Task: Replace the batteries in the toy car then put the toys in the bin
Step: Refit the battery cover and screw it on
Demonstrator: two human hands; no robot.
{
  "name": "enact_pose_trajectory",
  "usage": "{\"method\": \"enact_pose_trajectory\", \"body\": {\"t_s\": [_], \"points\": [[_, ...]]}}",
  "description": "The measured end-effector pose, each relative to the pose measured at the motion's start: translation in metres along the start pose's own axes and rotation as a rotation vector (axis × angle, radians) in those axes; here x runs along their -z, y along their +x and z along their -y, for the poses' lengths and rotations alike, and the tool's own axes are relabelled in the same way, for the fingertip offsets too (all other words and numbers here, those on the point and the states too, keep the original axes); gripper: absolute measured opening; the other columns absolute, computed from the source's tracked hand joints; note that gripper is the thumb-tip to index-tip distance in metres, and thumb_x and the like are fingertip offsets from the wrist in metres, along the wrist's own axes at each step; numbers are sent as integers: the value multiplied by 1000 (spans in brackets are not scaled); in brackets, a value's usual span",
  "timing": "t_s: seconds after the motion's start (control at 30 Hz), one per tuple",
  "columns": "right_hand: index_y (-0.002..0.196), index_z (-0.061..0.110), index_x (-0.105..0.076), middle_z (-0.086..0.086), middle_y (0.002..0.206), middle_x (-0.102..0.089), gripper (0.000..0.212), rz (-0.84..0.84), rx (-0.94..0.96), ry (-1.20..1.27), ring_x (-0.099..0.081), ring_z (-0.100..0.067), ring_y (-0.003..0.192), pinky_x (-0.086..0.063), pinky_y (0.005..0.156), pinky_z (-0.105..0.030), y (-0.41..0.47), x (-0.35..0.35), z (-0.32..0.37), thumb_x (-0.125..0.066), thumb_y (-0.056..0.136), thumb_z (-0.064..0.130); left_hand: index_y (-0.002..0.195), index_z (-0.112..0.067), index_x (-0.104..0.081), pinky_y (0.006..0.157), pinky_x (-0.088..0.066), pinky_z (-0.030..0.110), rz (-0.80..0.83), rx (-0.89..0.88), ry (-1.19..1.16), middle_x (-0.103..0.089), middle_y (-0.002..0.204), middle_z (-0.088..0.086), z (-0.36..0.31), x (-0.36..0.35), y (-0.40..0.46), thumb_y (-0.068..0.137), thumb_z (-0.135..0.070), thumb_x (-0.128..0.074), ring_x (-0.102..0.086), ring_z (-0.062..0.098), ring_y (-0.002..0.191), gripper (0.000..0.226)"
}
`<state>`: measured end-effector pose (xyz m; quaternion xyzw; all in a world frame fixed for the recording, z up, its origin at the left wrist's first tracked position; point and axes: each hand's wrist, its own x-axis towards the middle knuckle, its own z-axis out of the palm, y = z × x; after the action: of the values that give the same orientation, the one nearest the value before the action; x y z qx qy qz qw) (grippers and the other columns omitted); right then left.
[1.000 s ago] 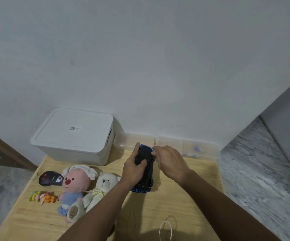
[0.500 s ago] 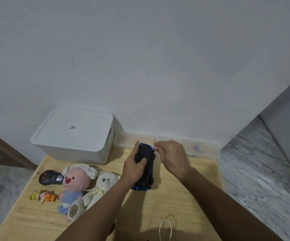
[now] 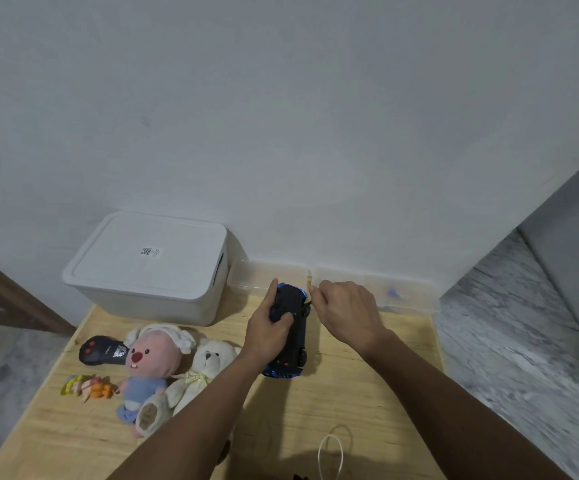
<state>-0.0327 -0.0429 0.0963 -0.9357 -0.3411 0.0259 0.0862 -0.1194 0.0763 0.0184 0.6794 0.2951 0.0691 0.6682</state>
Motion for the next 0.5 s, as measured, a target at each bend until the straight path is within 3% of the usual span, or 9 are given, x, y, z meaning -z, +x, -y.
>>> {"method": "enact_pose_trajectory", "body": {"t_s": [0.1, 0.23, 0.37, 0.43, 0.5], "points": [[68, 15, -48, 1, 58, -45, 45, -8, 5, 38, -45, -22, 58, -30, 56, -31, 0, 0, 0, -34, 102, 40, 150, -41, -26, 85, -57, 37, -4, 1, -2, -64, 111, -11, 1, 0, 2, 91, -10, -54, -66, 17, 97, 72], [64, 12, -56, 0, 55, -48, 42, -23, 41, 175, -47, -21, 58, -28, 55, -31, 3, -3, -5, -48, 99, 32, 149, -41, -26, 82, -57, 33, 9, 2, -29, -62, 112, -14, 1, 0, 1, 92, -7, -53, -65, 15, 98, 72], [86, 4, -69, -12, 79, -70, 26, -16, 51, 237, -62, -28, 75, -49, 69, -37, 4, -6, -7, -52, 98, 19, 149, -41, -27, 82, -57, 33, 8, 8, -41, -62, 114, -13, 2, 0, 1, 92, -7, -54, -66, 16, 98, 72], [96, 4, -69, -14, 90, -71, 25, 26, 54, 201, -64, -31, 86, -53, 78, -42, 4, -5, -5, -48, 98, 16, 149, -41, -27, 83, -57, 34, 2, 8, -35, -62, 118, -9, 2, 1, 1, 91, -8, -54, -65, 16, 98, 72], [95, 11, -69, -7, 88, -70, 28, 47, 67, 99, -63, -28, 84, -51, 73, -37, 4, -2, -4, -44, 100, 24, 148, -43, -27, 84, -58, 36, -3, 7, -26, -63, 120, -7, 3, 1, 1, 91, -8, -54, -66, 17, 98, 72]]}}
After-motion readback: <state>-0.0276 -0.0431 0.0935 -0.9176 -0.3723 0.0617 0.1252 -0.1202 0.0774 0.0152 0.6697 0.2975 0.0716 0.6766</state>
